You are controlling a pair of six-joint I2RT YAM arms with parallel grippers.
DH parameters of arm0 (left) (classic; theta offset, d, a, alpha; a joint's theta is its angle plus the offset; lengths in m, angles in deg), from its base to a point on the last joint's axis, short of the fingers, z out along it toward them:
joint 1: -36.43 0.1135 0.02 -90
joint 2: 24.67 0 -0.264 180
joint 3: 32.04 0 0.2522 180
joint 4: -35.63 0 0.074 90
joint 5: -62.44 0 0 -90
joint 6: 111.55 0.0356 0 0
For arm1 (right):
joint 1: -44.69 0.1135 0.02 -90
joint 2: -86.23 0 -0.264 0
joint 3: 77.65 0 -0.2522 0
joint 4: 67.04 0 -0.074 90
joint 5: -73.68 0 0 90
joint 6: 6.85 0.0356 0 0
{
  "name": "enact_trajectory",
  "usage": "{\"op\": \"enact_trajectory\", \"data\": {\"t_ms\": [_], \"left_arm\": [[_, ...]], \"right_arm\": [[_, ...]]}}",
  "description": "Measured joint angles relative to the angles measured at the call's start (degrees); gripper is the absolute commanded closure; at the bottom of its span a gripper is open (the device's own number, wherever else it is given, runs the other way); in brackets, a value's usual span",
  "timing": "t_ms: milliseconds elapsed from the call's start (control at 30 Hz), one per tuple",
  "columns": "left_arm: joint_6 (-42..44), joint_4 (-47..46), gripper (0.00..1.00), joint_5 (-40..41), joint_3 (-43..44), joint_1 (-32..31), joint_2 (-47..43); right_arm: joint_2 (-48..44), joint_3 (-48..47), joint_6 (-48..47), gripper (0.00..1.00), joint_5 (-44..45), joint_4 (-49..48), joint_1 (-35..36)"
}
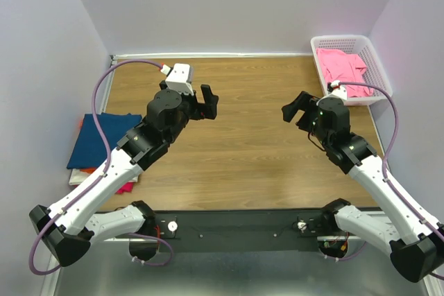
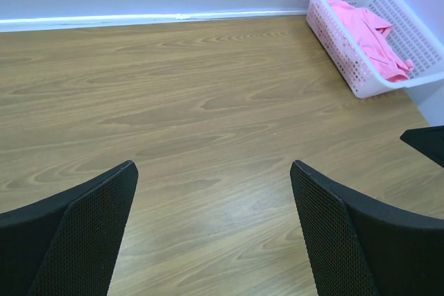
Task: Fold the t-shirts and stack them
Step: Grab the tshirt from the pile
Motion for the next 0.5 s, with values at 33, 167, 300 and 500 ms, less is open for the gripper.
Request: {"op": "enact_trajectory", "data": {"t_ms": [33, 167, 300, 500], "left_arm": [[0.0, 0.0, 0.02, 0.0, -0.1, 0.0, 0.0], [0.1, 0.0, 0.02, 0.0, -0.3, 0.0, 0.0], [0.2, -0.2, 0.02, -0.1, -0.3, 0.0, 0.0], [0.2, -0.7, 0.02, -0.7, -0.6, 0.0, 0.2]], "right_arm": [[0.0, 0.0, 0.0, 0.0, 0.0, 0.0, 0.0], [0.2, 0.0, -1.0, 0.0, 0.0, 0.2, 0.0], [4.2, -2.5, -2.1, 0.0, 1.5, 1.1, 0.0], [22.1, -17.0, -5.7, 0.0, 4.7, 1.2, -3.6]]}}
